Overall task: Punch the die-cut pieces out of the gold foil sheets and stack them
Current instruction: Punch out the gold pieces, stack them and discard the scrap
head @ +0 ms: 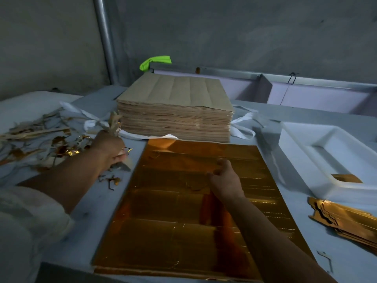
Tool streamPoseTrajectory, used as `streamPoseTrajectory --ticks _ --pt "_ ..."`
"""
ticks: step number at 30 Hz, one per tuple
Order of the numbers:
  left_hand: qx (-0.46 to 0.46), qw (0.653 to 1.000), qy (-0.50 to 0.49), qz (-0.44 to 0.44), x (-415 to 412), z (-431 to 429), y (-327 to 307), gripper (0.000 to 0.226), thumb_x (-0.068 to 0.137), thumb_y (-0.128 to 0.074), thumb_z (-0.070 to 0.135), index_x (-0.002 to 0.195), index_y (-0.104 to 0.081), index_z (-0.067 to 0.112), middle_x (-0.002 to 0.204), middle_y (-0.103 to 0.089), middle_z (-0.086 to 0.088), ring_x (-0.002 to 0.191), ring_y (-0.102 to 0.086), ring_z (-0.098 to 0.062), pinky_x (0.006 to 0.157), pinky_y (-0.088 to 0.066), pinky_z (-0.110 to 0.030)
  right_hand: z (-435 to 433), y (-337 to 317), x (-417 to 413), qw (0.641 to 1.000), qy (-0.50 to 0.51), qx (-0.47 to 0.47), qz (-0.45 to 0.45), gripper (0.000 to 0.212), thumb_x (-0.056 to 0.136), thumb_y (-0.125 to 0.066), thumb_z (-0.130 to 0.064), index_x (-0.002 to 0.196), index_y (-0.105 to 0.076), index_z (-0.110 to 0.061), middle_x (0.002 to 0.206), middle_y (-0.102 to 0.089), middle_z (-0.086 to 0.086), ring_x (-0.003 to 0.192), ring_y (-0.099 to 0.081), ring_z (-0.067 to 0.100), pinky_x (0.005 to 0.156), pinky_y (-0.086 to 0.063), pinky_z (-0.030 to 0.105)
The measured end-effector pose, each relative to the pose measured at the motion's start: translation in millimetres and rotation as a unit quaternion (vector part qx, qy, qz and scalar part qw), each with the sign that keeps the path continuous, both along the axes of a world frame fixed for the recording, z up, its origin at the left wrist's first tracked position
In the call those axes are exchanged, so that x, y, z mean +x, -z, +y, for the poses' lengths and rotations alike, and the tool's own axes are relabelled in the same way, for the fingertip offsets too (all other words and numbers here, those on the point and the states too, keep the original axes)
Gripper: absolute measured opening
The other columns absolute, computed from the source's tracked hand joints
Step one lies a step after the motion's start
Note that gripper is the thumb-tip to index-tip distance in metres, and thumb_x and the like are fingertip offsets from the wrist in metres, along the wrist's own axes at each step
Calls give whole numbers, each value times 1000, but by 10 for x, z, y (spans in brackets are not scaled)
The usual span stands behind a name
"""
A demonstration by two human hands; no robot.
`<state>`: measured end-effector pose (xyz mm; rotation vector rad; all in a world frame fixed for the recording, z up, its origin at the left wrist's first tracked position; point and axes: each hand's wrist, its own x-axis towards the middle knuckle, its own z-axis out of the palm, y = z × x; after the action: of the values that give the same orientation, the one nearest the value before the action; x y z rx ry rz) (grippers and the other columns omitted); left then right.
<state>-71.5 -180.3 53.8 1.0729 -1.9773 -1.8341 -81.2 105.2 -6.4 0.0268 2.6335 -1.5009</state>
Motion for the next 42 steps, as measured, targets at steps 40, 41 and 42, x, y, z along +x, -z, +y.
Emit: streamPoseTrajectory --ticks 40,41,42 --pt "-554 725 405 49 87 914 652 48 92 -55 13 134 -49 34 130 -47 11 114 -46 -8 93 -45 -28 -680 49 20 996 -90 20 8 52 95 -59 -13 141 -40 -28 90 -50 -17 88 -59 6 60 -46 15" --pt "-546 726 415 48 66 913 698 49 93 -53 14 137 -46 35 134 -47 10 118 -46 -10 97 -43 -30 -668 43 7 997 -75 -22 -18 57 95 -58 -11 144 -36 -31 88 -48 -18 81 -57 3 57 -46 15" --pt "-540 723 428 40 41 901 740 51 95 -50 17 141 -41 36 141 -44 9 126 -43 -12 105 -39 -33 -644 46 -7 997 -61 -46 -26 59 95 -57 -10 144 -35 -33 88 -49 -19 78 -57 3 55 -48 16"
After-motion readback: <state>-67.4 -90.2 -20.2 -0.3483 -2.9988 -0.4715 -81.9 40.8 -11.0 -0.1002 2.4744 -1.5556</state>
